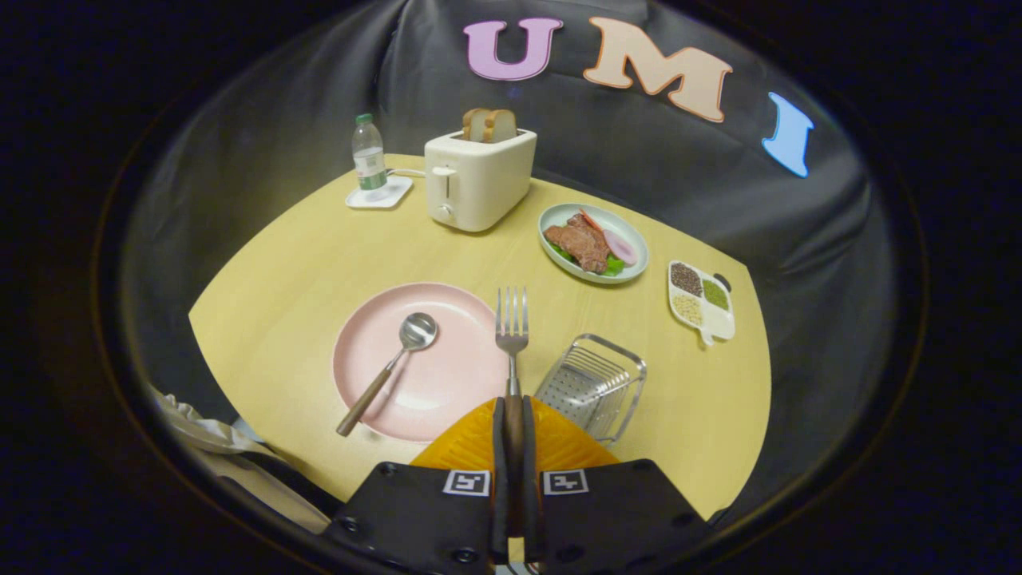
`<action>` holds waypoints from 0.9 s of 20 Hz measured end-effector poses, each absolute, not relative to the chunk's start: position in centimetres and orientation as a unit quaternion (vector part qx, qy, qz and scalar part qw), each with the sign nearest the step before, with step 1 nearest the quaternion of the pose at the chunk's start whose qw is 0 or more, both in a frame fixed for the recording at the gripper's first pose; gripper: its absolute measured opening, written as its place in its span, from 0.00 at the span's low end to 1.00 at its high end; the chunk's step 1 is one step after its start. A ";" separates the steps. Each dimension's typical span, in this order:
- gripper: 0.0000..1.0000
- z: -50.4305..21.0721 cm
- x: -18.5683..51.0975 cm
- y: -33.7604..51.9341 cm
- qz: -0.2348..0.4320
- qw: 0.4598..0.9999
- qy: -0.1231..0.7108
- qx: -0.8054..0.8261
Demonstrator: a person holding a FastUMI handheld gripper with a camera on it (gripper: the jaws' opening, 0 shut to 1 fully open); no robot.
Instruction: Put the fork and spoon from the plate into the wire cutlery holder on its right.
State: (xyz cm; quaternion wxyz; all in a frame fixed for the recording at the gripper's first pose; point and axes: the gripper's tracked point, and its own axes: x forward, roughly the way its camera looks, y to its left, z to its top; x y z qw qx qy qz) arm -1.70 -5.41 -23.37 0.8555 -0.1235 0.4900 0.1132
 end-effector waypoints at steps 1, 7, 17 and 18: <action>0.10 -23.1 -1.8 -6.0 0.117 0.854 0.490 -0.131; 0.10 -22.3 -2.4 -9.5 0.124 0.841 0.502 -0.159; 0.10 -23.7 -4.3 -12.5 0.129 0.796 0.572 -0.151; 0.10 -24.0 -4.4 -12.4 0.128 0.790 0.582 -0.143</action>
